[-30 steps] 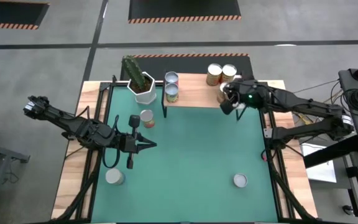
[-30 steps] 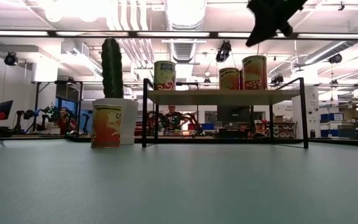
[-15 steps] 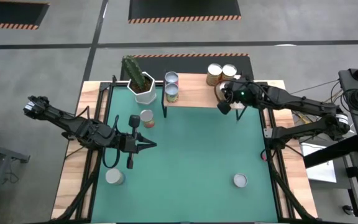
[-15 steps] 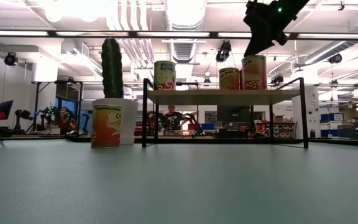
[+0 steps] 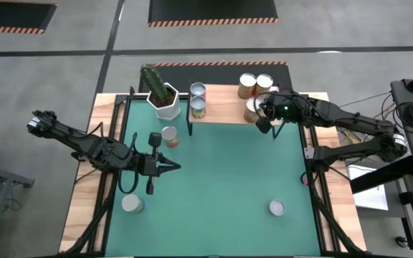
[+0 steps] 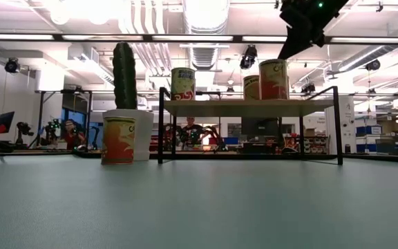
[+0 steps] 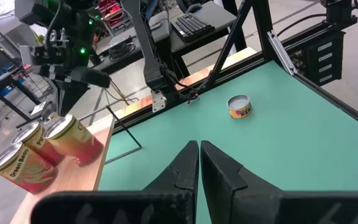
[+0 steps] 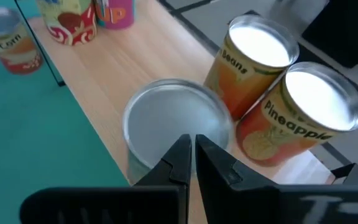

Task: Pick and place cans onto a shelf
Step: Put the canned corn on the shelf

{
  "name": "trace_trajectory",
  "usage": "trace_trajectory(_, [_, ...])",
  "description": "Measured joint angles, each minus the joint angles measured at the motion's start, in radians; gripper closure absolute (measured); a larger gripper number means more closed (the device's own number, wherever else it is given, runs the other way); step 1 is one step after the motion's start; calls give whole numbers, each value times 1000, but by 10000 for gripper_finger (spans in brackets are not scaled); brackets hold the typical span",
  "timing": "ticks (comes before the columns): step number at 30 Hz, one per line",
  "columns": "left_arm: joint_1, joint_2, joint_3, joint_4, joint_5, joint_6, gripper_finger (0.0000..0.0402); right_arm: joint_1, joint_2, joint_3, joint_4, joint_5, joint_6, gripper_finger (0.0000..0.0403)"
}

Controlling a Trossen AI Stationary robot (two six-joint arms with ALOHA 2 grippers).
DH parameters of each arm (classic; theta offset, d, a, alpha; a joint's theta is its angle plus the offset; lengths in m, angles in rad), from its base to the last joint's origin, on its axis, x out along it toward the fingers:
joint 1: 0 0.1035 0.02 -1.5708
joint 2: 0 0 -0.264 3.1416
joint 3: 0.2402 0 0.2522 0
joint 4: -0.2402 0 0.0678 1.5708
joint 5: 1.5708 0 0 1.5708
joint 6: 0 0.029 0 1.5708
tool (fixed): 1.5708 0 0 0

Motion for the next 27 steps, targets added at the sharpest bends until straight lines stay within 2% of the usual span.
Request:
trace_trajectory(10, [0,0,0,6,0,4,402,0,9,27,53,0,-26,390])
trace_trajectory(14, [0,0,0,7,0,4,402,0,52,24,95,-44,-51,390])
trace_trajectory(22, [0,0,0,7,0,4,402,-17,155,38,105,-38,-66,390])
trace_trajectory(27, [0,0,0,6,0,4,402,-40,176,67,84,-40,-59,390])
